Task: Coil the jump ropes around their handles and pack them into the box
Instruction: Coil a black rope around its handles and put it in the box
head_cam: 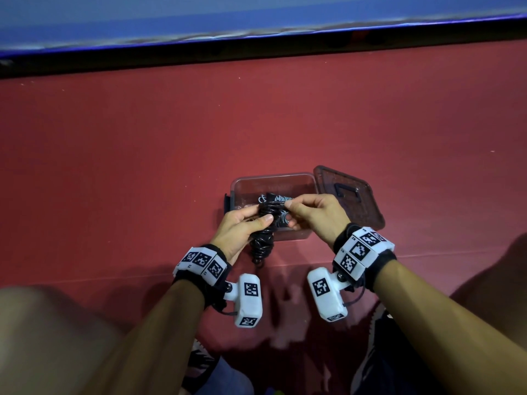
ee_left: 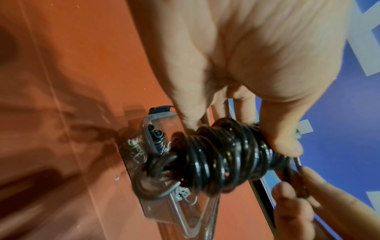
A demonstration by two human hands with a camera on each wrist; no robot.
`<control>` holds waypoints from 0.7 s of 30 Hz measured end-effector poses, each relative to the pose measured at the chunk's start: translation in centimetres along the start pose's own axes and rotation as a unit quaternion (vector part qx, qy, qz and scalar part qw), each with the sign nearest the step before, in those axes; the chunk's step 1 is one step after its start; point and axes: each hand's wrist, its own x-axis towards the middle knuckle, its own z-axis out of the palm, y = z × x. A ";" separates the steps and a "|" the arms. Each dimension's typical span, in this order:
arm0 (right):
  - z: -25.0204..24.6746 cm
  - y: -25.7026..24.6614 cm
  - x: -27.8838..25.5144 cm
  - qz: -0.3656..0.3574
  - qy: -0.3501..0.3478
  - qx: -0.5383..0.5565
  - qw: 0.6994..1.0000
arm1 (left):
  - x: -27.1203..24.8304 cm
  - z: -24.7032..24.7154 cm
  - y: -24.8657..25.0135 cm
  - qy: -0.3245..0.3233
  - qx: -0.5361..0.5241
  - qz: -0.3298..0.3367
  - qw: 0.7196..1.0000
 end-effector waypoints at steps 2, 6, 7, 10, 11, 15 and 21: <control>0.0 0.0 -0.1 0.002 -0.006 0.010 1.000 | 0.1 0.0 0.0 0.011 -0.003 0.004 1.000; 0.2 -0.1 -0.2 -0.009 -0.019 -0.004 1.000 | 0.2 0.2 -0.1 0.021 -0.012 0.021 0.999; 0.2 0.0 -0.2 -0.015 -0.018 -0.014 1.000 | 0.2 0.2 -0.1 0.020 -0.015 0.021 0.999; 0.5 0.1 -0.1 -0.028 -0.007 -0.030 0.999 | 0.2 0.1 -0.1 0.011 -0.011 0.005 1.000; 0.5 0.1 -0.1 -0.029 -0.006 -0.032 0.999 | 0.1 0.0 -0.1 0.005 -0.009 -0.004 1.000; 0.5 0.1 -0.2 -0.029 -0.022 -0.036 0.999 | -0.1 0.4 0.2 -0.012 0.002 -0.019 1.000; 0.7 0.1 -0.4 -0.028 -0.036 -0.038 0.998 | 0.4 0.4 -0.5 0.025 0.028 -0.014 0.999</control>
